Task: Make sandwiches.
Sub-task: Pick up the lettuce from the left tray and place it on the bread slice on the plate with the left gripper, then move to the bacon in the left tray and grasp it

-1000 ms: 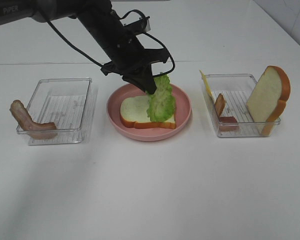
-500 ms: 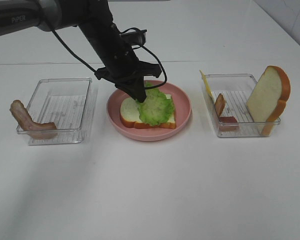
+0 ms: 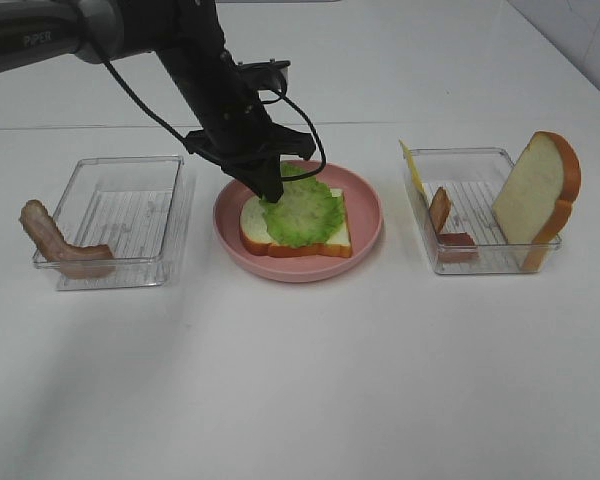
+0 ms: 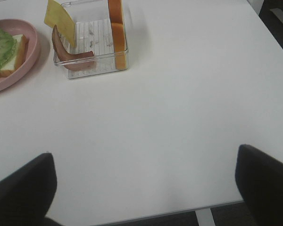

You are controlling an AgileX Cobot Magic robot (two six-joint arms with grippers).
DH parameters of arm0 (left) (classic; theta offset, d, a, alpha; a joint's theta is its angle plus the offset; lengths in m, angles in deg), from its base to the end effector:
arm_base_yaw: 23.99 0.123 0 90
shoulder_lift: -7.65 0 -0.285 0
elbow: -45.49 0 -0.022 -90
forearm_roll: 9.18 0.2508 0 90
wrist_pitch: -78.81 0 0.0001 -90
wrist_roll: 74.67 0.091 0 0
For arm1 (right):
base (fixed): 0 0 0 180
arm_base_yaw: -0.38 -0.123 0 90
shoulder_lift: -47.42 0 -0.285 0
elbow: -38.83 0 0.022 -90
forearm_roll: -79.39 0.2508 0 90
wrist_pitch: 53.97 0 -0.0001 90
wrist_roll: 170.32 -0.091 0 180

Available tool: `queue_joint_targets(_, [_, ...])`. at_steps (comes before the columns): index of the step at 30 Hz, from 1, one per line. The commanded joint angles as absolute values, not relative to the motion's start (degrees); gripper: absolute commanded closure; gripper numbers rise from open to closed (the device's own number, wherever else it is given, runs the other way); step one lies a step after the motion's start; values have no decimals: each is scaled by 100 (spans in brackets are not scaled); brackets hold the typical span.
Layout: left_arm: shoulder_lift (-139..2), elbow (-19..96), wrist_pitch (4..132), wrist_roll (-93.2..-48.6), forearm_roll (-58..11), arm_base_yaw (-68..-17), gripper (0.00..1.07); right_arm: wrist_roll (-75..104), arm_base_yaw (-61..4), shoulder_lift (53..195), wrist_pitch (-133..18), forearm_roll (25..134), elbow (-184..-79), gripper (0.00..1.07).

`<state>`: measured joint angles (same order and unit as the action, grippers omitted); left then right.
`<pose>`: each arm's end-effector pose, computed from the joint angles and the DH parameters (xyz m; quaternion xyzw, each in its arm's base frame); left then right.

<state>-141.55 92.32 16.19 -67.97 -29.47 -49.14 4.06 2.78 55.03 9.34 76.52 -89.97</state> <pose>0.4579 -0.2460 0.1537 0.2102 0.9549 -0.1841 0.1004 -0.0025 -0.0040 0.2611 0.0622 0.8726 -0.0114 0.4843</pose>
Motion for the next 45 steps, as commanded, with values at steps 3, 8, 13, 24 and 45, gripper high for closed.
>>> queue_joint_targets(3, [-14149, 9260, 1670, -6779, -2935, -4914, 65, 366, 301, 5332, 911, 7641, -8979, 9])
queue_joint_targets(8, [-14132, 9604, 1332, -7089, -2614, -4920, 11, 366, 301, 5332, 911, 7641, -8979, 9])
queue_joint_targets(13, [-14132, 10412, 364, -7467, -1955, -4920, 5, 366, 301, 5332, 911, 7641, -8979, 9])
queue_joint_targets(24, [-13135, 10131, 324, -7994, -1262, -4857, 5, 366, 301, 5332, 911, 7641, -8979, 9])
queue_joint_targets(45, [-10894, 6195, 438, -8074, -1113, -3081, 5, 366, 301, 5332, 911, 7641, -8979, 9])
